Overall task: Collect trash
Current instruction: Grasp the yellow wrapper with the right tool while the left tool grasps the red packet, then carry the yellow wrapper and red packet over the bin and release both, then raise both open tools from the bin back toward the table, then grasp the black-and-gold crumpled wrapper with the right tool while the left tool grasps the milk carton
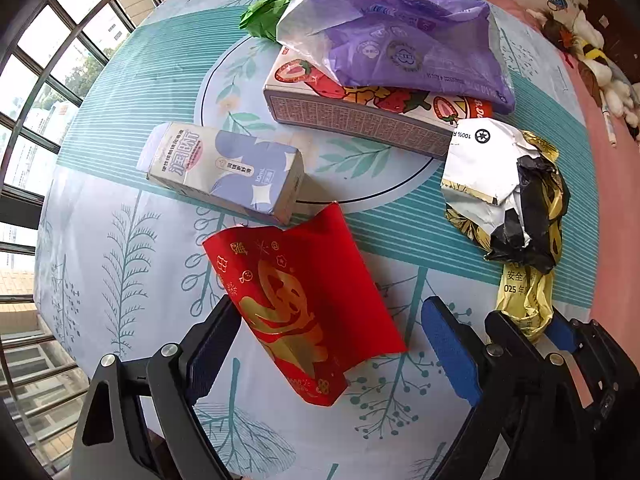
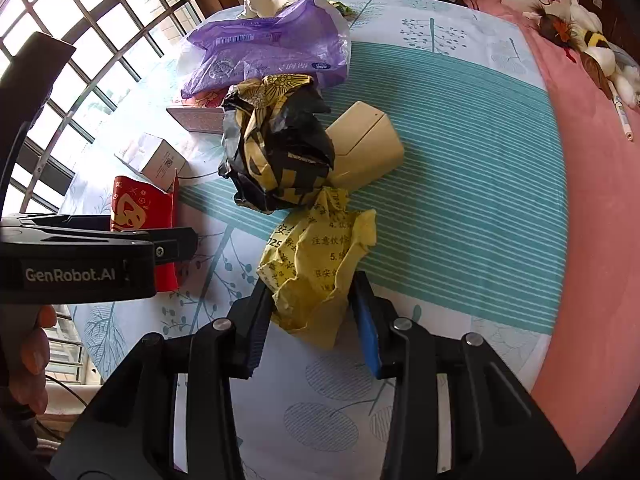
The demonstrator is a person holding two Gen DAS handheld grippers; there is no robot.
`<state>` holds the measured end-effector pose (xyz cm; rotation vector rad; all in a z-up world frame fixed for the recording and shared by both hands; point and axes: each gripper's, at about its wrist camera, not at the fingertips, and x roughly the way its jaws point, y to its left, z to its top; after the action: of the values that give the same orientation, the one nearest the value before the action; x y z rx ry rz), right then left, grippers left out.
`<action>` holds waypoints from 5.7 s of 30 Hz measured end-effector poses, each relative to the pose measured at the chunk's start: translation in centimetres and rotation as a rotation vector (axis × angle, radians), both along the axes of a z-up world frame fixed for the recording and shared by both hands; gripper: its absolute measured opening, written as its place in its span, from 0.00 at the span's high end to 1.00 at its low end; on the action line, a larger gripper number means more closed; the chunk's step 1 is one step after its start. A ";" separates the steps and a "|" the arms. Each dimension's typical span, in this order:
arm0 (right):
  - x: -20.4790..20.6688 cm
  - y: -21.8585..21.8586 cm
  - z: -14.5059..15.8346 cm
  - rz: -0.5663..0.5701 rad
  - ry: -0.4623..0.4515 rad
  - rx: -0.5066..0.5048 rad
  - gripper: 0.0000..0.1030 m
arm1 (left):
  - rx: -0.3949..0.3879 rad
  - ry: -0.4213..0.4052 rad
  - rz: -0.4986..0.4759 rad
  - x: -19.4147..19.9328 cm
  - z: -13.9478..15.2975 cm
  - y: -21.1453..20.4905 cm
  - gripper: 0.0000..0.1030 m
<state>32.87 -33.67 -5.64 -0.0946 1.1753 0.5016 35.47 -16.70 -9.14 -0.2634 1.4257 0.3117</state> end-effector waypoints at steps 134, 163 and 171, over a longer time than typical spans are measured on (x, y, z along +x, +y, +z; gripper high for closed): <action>-37.6 12.8 -20.4 -0.550 0.192 0.021 0.41 | 0.015 -0.050 -0.594 -33.1 -18.3 12.0 0.52; -39.1 13.2 12.3 -0.543 -0.217 -0.002 0.41 | 0.165 -0.541 -0.698 -31.7 16.0 14.7 0.52; -37.1 12.5 14.3 -0.559 -0.240 0.014 0.38 | 0.136 -0.541 -0.723 -31.4 17.8 13.7 0.48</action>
<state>-4.25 -21.21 8.67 0.1797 0.9099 0.0025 4.10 -3.00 8.65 0.2706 0.8781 -0.2471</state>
